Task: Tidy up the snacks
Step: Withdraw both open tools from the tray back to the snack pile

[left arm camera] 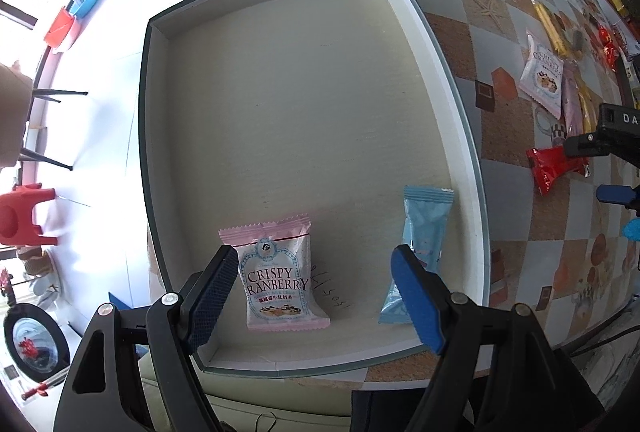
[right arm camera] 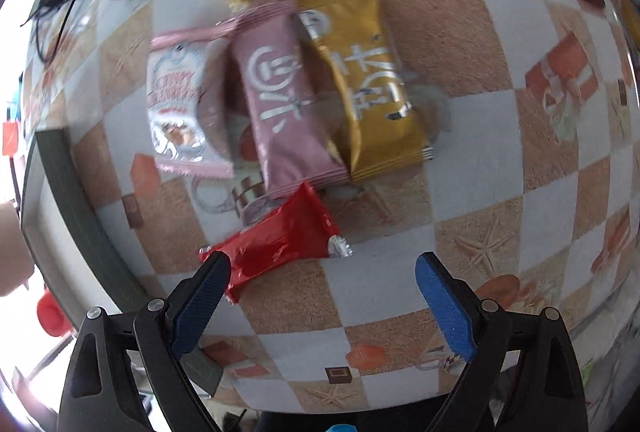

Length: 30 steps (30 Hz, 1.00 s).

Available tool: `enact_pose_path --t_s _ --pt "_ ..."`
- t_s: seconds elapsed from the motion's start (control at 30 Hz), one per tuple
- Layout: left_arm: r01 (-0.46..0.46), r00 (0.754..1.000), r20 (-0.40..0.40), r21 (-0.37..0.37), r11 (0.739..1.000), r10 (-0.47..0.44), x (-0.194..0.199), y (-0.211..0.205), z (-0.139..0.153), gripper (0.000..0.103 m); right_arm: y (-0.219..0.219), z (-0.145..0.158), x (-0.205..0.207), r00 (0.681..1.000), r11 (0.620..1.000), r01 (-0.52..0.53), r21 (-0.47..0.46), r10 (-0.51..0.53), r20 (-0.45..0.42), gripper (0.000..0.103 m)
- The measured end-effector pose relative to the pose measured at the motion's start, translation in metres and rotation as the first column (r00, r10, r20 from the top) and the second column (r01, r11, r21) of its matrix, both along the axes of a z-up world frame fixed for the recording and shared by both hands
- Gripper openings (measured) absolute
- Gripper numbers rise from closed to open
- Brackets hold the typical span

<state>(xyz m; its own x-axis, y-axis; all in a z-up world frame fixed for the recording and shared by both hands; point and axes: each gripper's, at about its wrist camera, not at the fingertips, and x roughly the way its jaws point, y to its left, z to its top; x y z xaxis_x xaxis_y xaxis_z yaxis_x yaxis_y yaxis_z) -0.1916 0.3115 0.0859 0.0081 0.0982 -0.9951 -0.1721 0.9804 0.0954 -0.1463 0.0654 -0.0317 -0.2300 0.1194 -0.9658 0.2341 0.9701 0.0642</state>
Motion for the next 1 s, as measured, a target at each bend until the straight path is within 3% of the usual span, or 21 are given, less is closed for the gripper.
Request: enact_pose_path --t_s 0.23,0.43,1.0 --pt "0.041 0.999 0.004 0.02 0.999 -0.041 -0.002 -0.013 0.011 0.082 0.017 -0.015 0.007 0.999 0.999 -0.041 0.013 0.04 0.007 0.094" --pt "0.077 0.997 0.021 0.016 0.997 -0.078 -0.001 -0.026 0.022 0.082 0.032 -0.019 0.0 0.99 0.987 -0.141 -0.073 0.142 0.006 0.102" --pt "0.224 0.974 0.045 -0.019 0.974 -0.223 0.044 -0.104 0.036 0.082 -0.078 -0.011 -0.029 0.98 0.97 -0.187 -0.153 0.194 0.038 0.102"
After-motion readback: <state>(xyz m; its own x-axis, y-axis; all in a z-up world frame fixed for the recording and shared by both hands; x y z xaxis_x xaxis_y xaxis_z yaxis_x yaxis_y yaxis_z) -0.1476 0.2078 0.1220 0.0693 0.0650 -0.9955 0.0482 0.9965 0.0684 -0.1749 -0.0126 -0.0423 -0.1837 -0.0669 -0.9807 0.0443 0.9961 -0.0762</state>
